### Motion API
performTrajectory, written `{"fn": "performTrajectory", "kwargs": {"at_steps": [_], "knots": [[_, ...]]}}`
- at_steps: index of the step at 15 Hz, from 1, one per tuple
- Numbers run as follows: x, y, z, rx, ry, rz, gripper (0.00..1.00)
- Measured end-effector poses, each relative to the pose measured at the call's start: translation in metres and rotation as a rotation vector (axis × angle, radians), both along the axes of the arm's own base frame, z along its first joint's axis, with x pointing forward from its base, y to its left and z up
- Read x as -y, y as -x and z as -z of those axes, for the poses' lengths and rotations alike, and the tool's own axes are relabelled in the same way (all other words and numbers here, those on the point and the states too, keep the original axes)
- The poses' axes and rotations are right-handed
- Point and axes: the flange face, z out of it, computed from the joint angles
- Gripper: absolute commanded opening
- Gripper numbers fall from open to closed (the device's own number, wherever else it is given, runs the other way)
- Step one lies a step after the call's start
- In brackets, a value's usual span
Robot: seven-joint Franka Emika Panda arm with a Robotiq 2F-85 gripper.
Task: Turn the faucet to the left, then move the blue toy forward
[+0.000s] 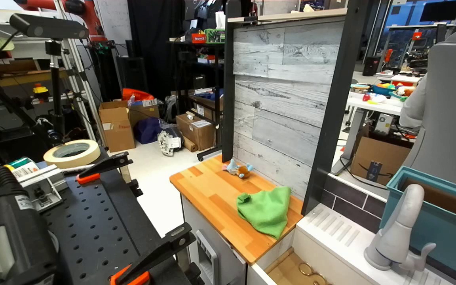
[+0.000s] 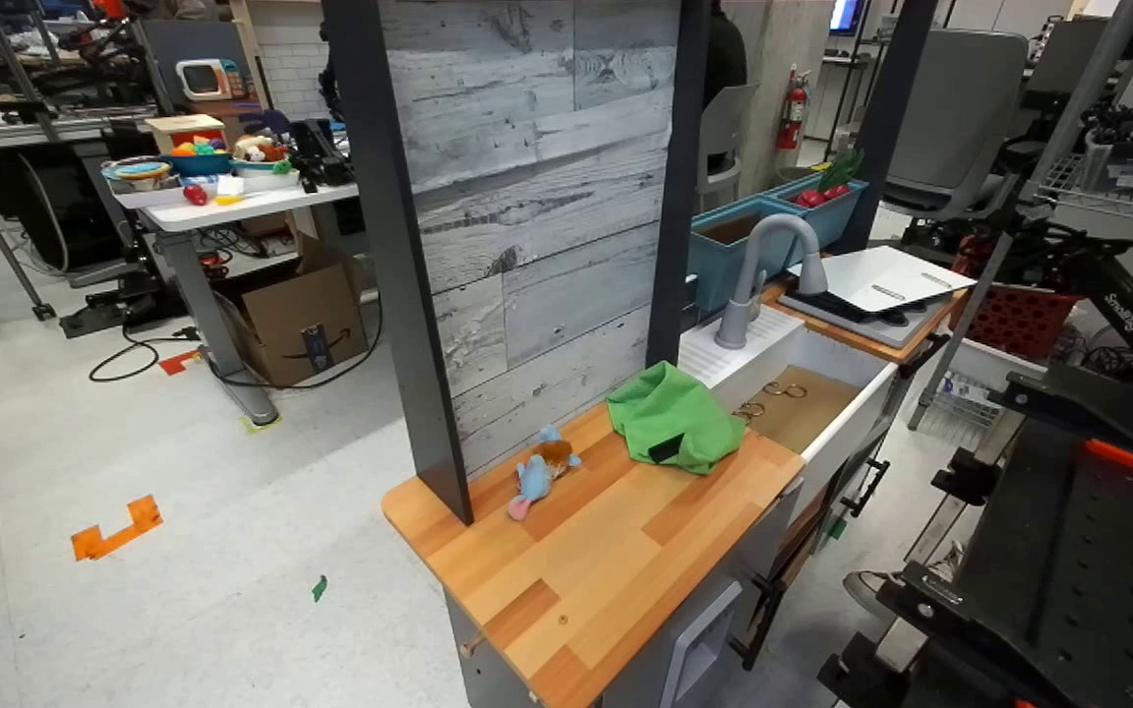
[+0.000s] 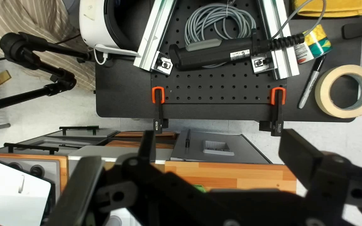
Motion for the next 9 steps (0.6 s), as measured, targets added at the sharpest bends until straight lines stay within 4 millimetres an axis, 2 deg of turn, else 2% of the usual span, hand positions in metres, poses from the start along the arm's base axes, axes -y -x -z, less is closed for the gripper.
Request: {"fn": "performTrajectory", "kwargs": {"at_steps": [4, 6, 9], "knots": [[-0.002, 0.001, 0.009, -0.015, 0.058, -0.035, 1.00], [-0.001, -0.001, 0.024, -0.034, 0.137, -0.102, 1.00], [0.007, -0.020, 0.055, -0.046, 0.237, -0.242, 1.00]]}}
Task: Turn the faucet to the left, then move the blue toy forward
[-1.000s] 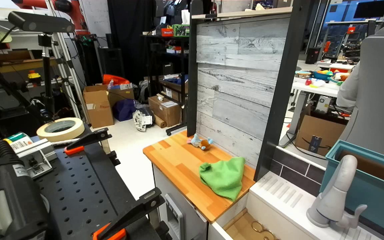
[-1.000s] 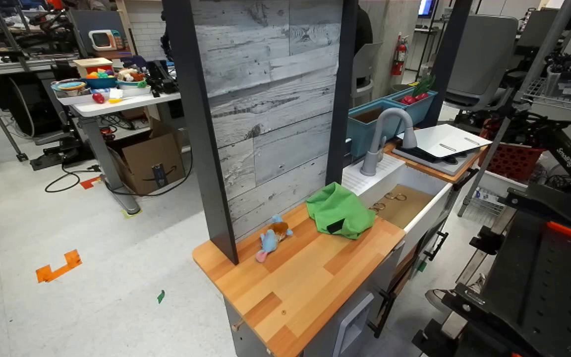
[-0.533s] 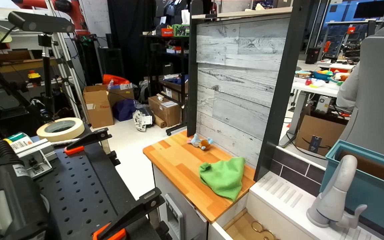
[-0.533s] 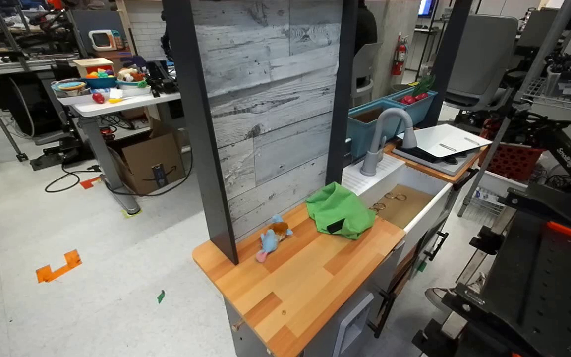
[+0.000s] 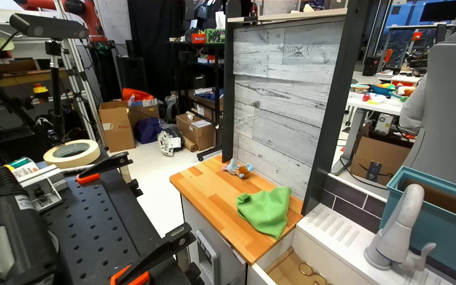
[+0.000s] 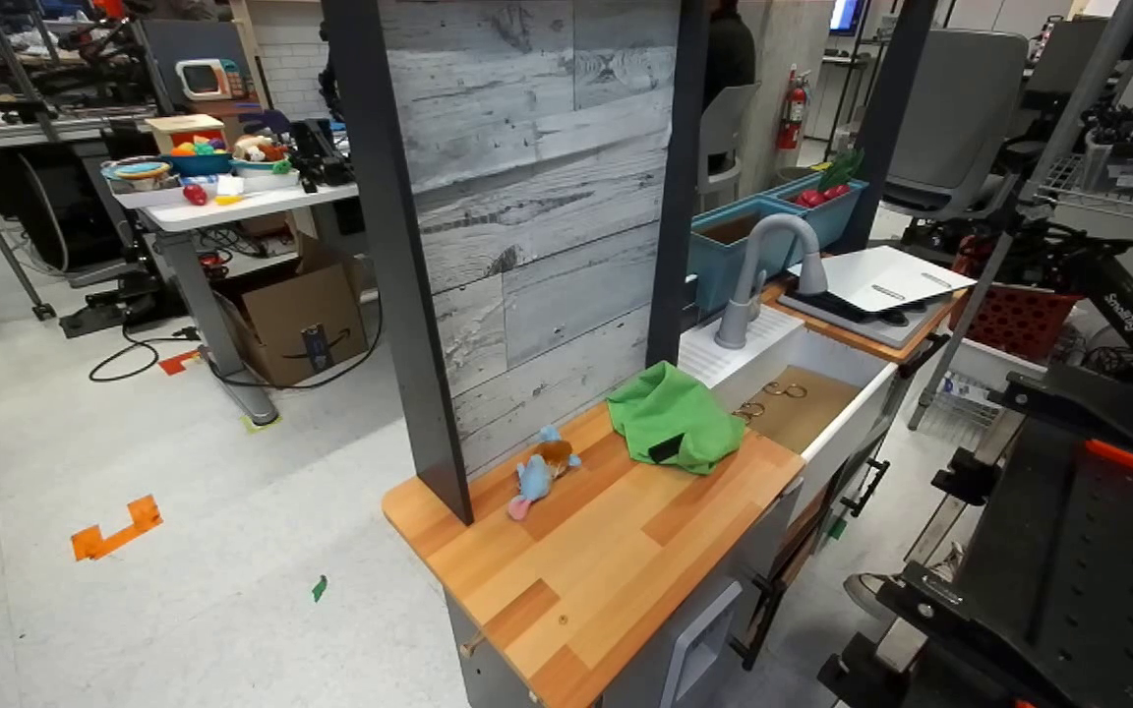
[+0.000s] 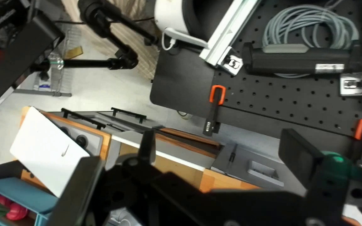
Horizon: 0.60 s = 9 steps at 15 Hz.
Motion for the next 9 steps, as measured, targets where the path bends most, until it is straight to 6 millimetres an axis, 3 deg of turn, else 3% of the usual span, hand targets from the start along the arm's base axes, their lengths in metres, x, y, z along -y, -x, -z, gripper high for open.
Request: {"fn": "performTrajectory", "kwargs": {"at_steps": [4, 7, 9], "knots": [[0.027, -0.039, 0.036, -0.003, 0.089, -0.222, 1.00], [0.067, -0.072, 0.059, 0.059, 0.086, -0.332, 1.00], [0.102, -0.093, 0.073, 0.122, 0.052, -0.316, 1.00]]}}
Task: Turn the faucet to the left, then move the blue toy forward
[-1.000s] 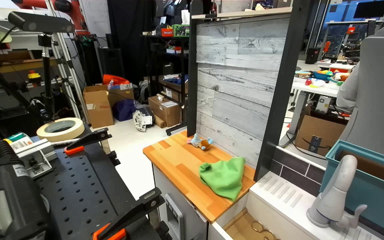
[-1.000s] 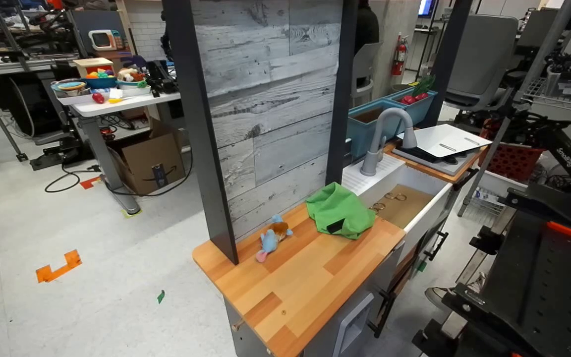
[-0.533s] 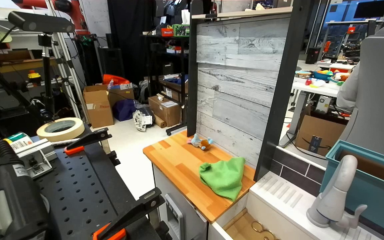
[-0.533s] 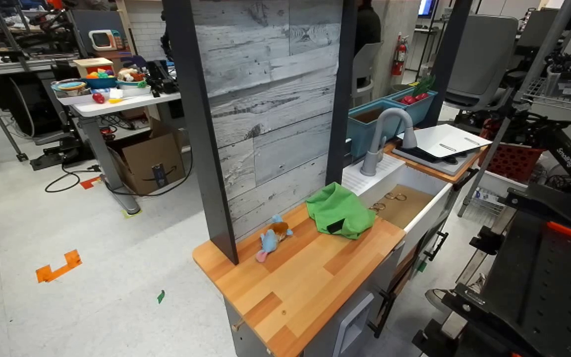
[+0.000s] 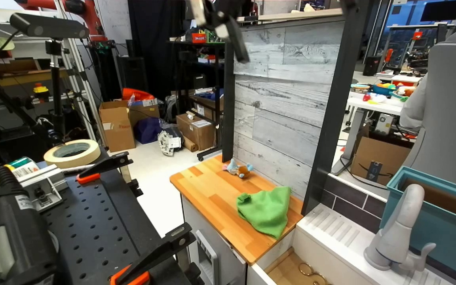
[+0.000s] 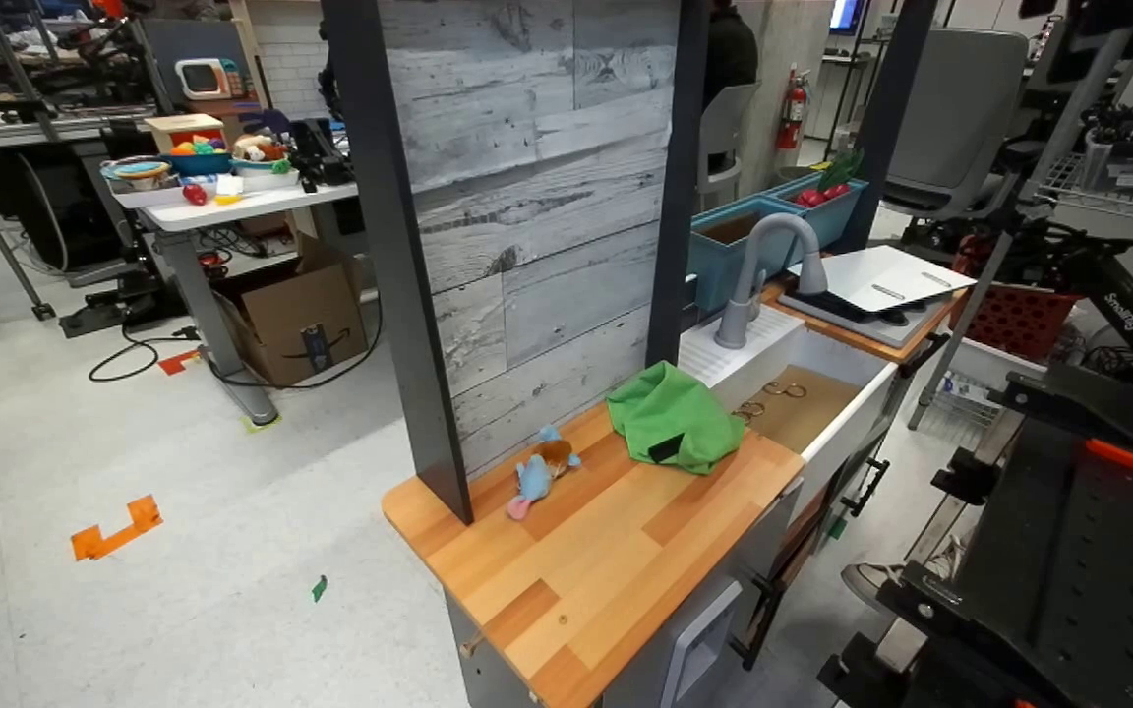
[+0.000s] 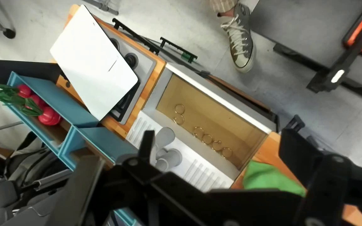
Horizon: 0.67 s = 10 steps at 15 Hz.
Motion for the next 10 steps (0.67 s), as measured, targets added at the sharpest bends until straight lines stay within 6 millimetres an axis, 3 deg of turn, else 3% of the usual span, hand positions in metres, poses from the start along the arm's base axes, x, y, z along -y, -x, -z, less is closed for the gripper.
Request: {"fn": "performTrajectory", "kwargs": {"at_steps": [5, 10], "knots": [[0.085, -0.038, 0.040, 0.074, -0.116, 0.183, 1.00], [0.128, -0.071, 0.079, 0.088, -0.171, 0.298, 1.00]]}}
